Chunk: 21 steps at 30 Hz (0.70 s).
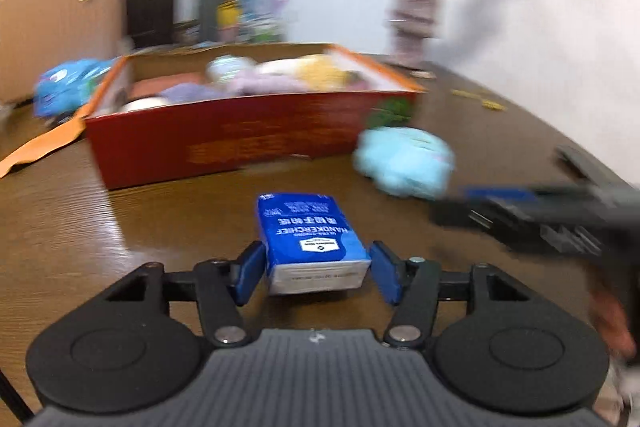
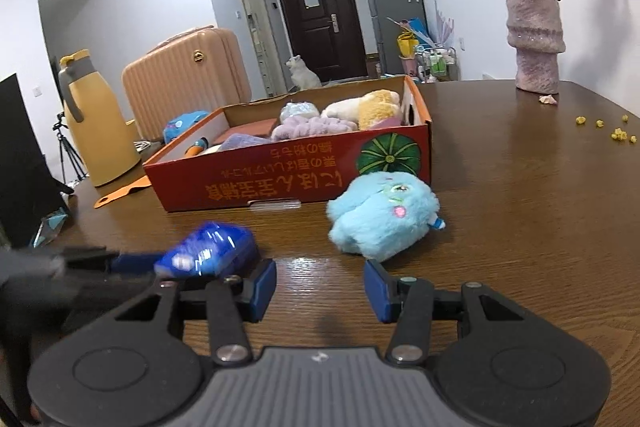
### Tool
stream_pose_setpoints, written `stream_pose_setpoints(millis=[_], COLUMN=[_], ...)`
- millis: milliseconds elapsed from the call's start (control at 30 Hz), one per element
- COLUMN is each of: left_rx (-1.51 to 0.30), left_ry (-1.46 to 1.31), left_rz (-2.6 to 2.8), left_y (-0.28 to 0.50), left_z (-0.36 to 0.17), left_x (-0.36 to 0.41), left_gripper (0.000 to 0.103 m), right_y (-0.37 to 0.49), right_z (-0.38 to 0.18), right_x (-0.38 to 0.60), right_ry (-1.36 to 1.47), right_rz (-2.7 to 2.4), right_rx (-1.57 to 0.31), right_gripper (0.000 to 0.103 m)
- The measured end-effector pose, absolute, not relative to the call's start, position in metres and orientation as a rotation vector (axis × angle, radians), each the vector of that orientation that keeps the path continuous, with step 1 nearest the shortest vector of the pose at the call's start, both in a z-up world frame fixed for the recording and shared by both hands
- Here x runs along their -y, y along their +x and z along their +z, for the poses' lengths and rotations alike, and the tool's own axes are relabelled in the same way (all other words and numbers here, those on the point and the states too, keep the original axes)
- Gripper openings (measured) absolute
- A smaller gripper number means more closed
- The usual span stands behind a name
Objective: Organize soft objects
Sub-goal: 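Hold the tissue packet with both tools and lift it toward the box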
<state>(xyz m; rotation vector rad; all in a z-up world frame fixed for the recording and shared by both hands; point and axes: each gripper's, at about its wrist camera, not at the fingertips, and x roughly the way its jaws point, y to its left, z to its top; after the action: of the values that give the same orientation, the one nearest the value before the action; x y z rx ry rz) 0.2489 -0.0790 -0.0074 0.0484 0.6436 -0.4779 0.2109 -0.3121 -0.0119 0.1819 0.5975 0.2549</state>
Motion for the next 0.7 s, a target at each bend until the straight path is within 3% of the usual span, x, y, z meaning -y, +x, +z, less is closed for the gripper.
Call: stream_pose_setpoints(millis=[33,133,300,433,567,600,700], left_rx=[-0.633,-0.614,-0.668,-0.735,-0.804,-0.816,-0.806], left_ry=[0.052,0.080,-0.155,-0.295,-0.346,-0.349,-0.384], left_rz=[-0.476,-0.343,-0.166,-0.291,-0.354,-0.350,-0.334], left_y=[0.242,0.237,0.239,0.227,0.225,0.228,0.233], left_z=[-0.007,-0.008,-0.001,0.000,-0.011,-0.015,-0.016], left_x=[0.075,0.057,0.019,0.026,0.046,0.051,0.051], left_gripper=[0.075,0.076,0.073,0.058,0.044,0.037,0.028], right_y=[0.210,0.211,0.234,0.271,0.277,0.272,0.246], right_z=[-0.011,-0.009,-0.016,-0.024,-0.026,-0.026,-0.026], right_x=[0.311,0.309,0.291,0.275,0.272,0.273,0.282], right_ry=[0.182,0.195,0.193,0.175,0.214,0.225,0.235], right_rz=[0.263,0.306,0.422,0.498,0.543,0.540,0.465], right_rx=[-0.593,-0.584,-0.610,-0.659,-0.690,-0.690,-0.679], right_gripper=[0.047,0.047,0.047,0.046,0.024,0.024,0.024])
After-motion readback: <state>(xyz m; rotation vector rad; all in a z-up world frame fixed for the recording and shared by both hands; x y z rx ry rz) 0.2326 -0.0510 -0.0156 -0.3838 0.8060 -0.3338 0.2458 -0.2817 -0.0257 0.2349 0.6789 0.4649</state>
